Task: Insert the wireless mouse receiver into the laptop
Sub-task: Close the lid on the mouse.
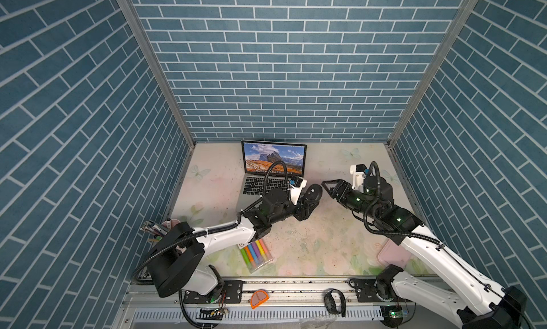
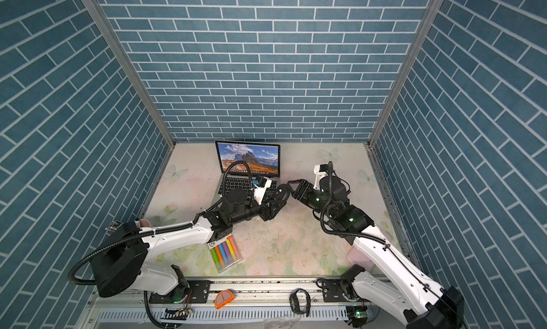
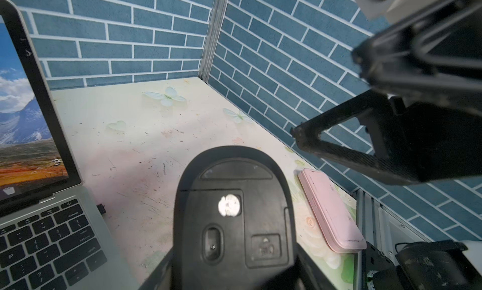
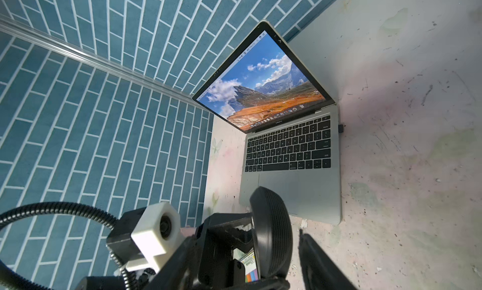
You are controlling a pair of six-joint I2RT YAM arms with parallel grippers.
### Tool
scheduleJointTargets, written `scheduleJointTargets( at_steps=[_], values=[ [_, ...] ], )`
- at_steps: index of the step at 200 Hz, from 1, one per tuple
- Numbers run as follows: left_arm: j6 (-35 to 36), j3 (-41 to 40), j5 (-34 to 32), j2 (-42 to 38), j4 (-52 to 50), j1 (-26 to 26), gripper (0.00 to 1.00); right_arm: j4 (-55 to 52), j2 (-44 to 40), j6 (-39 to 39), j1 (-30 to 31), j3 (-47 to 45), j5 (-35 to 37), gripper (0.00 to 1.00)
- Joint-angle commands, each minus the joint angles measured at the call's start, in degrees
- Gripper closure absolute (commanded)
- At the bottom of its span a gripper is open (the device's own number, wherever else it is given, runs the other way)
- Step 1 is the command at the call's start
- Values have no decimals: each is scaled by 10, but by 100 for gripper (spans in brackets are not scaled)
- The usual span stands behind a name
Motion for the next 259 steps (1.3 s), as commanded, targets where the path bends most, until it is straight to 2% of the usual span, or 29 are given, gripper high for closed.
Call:
scheduleJointTargets(
  at_steps=[1, 35, 88, 119, 175, 202, 235, 259],
  values=[
    [8, -5, 9, 1, 39, 3, 100, -13, 25, 48, -8, 11, -22, 36],
    [27, -7, 16, 2, 48, 2, 100, 7, 62, 63, -12, 22, -56, 37],
    [41, -9, 16, 7, 55, 3, 100, 27, 71, 76, -14, 19, -63, 52],
    [46, -4, 18, 11, 56, 3, 100, 35, 77, 85, -14, 7, -67, 54],
    [61, 8, 21, 18, 54, 2, 100, 80, 89, 115, -14, -20, -89, 71],
    [67, 13, 24, 21, 51, 2, 100, 95, 88, 127, -14, -32, -95, 73],
    [67, 15, 23, 25, 50, 1, 100, 108, 86, 134, -14, -43, -100, 85],
    [67, 20, 23, 25, 44, 1, 100, 114, 89, 132, -12, -48, -108, 87]
  ],
)
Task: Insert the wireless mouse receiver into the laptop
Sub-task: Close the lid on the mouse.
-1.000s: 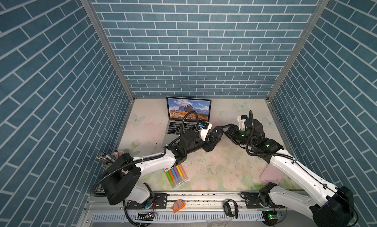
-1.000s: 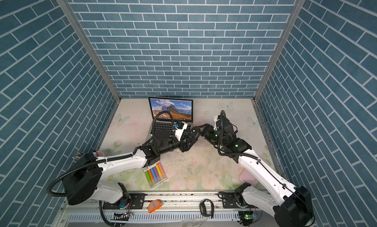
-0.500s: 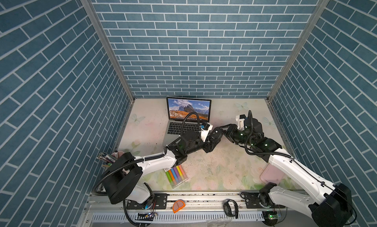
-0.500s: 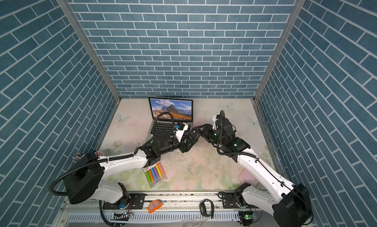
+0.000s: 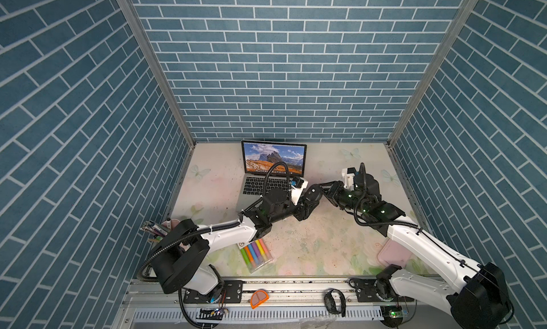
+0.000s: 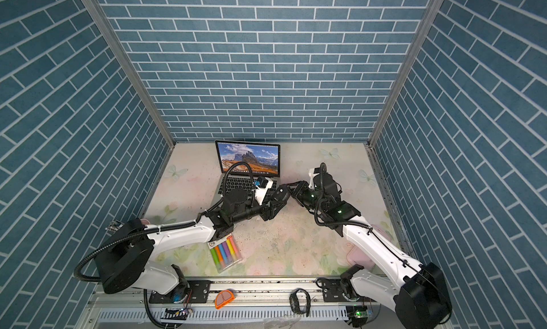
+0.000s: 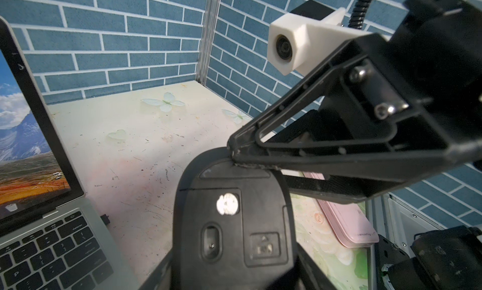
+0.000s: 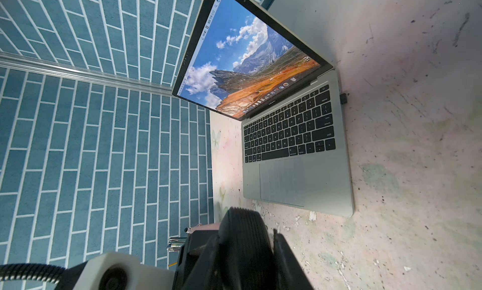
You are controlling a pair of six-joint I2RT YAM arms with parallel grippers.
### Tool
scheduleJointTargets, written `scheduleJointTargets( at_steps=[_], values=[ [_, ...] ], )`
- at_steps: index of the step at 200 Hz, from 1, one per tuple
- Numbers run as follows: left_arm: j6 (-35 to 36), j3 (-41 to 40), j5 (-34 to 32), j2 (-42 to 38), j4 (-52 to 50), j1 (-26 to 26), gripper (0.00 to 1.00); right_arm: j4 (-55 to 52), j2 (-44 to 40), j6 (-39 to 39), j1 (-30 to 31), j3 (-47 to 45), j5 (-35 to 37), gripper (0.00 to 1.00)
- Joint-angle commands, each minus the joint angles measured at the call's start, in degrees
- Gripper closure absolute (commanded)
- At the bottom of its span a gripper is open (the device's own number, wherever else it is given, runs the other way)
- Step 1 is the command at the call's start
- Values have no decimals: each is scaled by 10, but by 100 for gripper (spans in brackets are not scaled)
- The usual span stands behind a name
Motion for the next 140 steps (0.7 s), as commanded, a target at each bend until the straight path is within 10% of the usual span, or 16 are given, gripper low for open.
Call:
scheduleJointTargets(
  at_steps=[1, 58, 140],
  values=[
    [26, 25, 6, 5, 17, -4, 100, 16, 7, 56, 7, -8, -33, 87],
    [0, 41, -4, 5, -19, -4, 100, 20, -1, 52, 17, -36, -15, 55],
    [-28, 69, 3, 18, -83, -2, 100, -13, 14, -6, 34, -22, -7, 51]
  ],
)
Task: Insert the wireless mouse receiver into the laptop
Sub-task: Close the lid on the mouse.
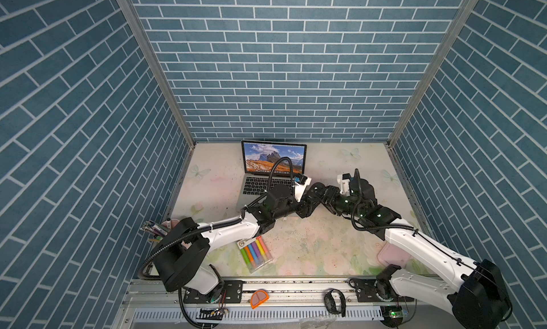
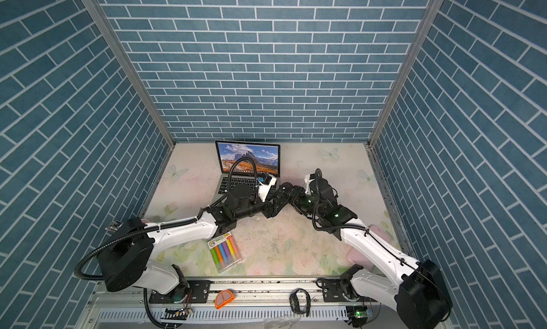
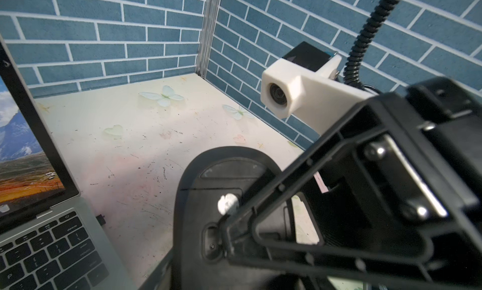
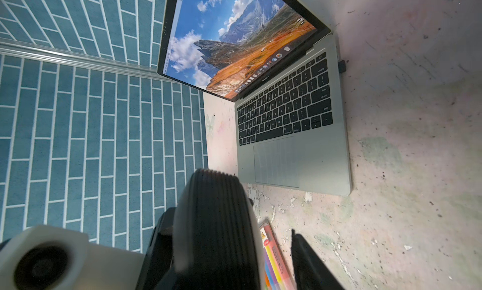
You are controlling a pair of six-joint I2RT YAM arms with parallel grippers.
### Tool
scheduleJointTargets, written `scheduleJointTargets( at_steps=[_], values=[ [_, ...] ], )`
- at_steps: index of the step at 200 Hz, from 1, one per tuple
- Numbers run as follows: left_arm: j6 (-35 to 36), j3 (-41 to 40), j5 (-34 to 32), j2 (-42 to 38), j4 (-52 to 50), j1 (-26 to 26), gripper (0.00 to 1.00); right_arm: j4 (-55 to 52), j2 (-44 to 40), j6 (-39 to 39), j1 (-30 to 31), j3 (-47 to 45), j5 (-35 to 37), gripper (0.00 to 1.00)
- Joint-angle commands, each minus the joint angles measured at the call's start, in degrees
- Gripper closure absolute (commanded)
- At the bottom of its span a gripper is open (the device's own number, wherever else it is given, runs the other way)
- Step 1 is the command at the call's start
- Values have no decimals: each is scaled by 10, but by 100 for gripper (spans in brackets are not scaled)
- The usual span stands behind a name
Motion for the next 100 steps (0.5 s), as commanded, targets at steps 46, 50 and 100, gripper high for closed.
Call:
scheduleJointTargets(
  at_steps=[46, 50, 100],
  values=[
    [-15, 23, 10, 3, -40, 0, 100, -63, 16, -57, 9, 28, 19, 66],
    [-14, 23, 11, 1, -41, 0, 100, -64, 16, -60, 9, 29, 19, 67],
    [0, 22, 13, 0, -50, 0, 100, -67, 13, -64, 10, 37, 23, 46]
  ],
)
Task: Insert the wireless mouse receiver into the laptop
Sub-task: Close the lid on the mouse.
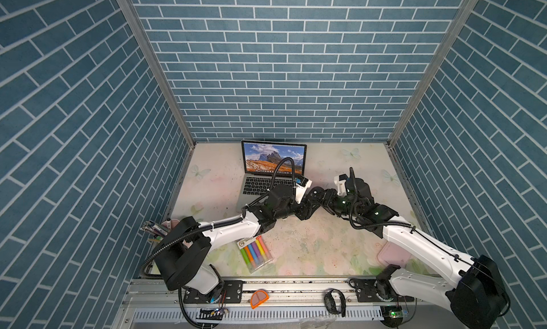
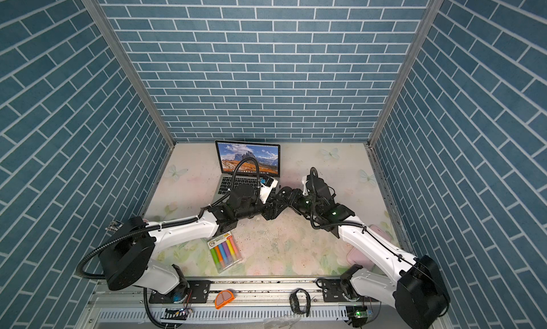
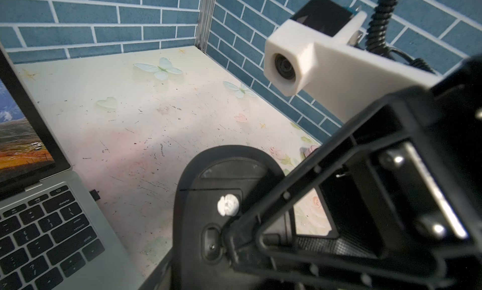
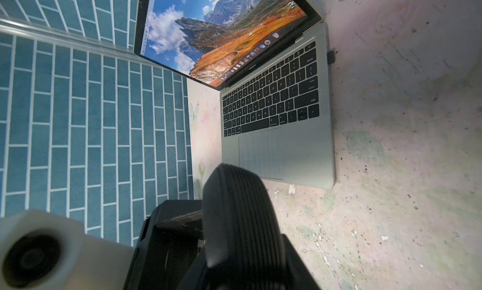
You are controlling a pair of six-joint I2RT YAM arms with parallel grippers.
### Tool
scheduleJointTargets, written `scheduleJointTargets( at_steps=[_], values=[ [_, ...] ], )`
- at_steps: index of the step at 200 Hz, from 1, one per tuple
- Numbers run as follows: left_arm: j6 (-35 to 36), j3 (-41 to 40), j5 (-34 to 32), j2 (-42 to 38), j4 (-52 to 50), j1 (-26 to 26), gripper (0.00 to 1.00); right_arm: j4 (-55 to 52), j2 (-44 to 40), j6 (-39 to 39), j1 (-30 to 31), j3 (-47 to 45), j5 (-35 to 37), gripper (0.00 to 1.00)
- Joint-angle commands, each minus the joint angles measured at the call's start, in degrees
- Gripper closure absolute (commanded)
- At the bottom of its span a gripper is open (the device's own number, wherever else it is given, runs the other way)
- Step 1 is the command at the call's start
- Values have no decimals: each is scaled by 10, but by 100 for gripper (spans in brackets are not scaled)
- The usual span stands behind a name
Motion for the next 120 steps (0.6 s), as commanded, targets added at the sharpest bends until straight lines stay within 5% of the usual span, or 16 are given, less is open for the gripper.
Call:
scheduleJointTargets(
  at_steps=[1, 55, 120],
  values=[
    [3, 17, 1, -4, -1, 0, 100, -19, -4, -14, 3, 18, 18, 45],
    [13, -6, 9, -8, 32, 0, 100, -83, -60, -4, -4, 46, 94, 34],
    [23, -29, 20, -24, 51, -1, 100, -74, -24, 22, -47, 56, 31, 40]
  ],
)
